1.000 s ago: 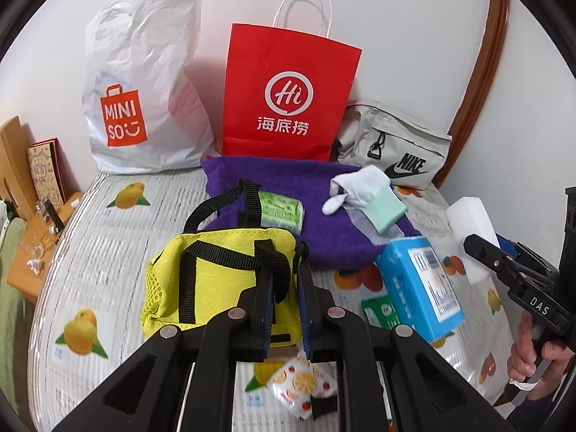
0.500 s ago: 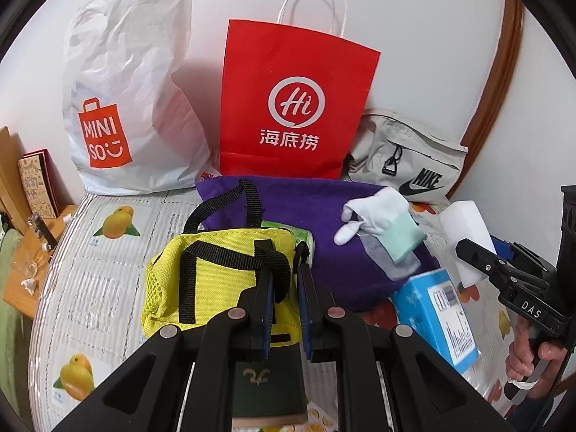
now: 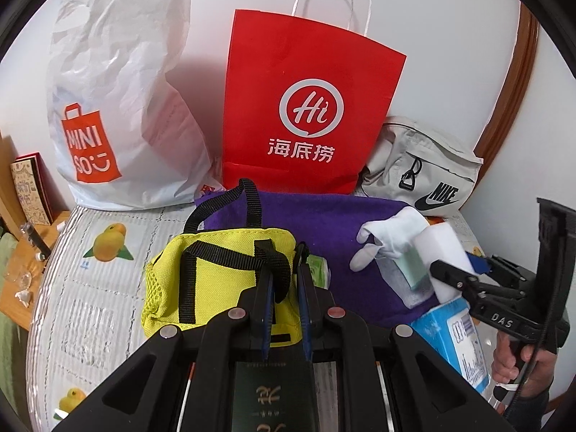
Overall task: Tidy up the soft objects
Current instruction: 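Release the sponge onto the towel with the right tool while the left tool releases the yellow pouch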
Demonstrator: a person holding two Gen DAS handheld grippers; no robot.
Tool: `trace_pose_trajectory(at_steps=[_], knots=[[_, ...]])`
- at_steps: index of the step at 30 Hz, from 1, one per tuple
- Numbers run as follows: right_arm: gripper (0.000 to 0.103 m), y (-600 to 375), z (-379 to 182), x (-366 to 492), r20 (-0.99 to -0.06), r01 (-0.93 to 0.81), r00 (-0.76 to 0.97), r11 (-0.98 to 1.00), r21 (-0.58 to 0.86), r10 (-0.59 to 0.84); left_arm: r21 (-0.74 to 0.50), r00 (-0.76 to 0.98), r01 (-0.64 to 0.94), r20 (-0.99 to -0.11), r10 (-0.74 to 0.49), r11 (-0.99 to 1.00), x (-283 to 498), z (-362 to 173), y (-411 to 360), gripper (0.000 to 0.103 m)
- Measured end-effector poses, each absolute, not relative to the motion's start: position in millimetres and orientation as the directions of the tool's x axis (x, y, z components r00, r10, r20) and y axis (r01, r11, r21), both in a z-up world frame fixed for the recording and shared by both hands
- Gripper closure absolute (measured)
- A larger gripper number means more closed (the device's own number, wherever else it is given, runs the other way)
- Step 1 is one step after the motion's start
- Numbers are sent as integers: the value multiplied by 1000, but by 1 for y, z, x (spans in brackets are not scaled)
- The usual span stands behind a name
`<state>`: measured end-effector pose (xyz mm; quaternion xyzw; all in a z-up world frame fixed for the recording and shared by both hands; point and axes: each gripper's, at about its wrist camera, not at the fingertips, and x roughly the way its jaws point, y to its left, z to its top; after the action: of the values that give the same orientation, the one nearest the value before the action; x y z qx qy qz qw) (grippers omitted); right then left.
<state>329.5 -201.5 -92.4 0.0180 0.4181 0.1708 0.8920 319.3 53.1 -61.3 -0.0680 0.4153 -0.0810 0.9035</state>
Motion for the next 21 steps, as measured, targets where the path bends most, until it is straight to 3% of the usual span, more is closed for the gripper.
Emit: trace_pose_trajectory(at_steps=[21], knots=[[49,-191,-142,384,-825,-290,447,928,232,346,-191,587,143,-774,-239,971,378,-88,22,90]])
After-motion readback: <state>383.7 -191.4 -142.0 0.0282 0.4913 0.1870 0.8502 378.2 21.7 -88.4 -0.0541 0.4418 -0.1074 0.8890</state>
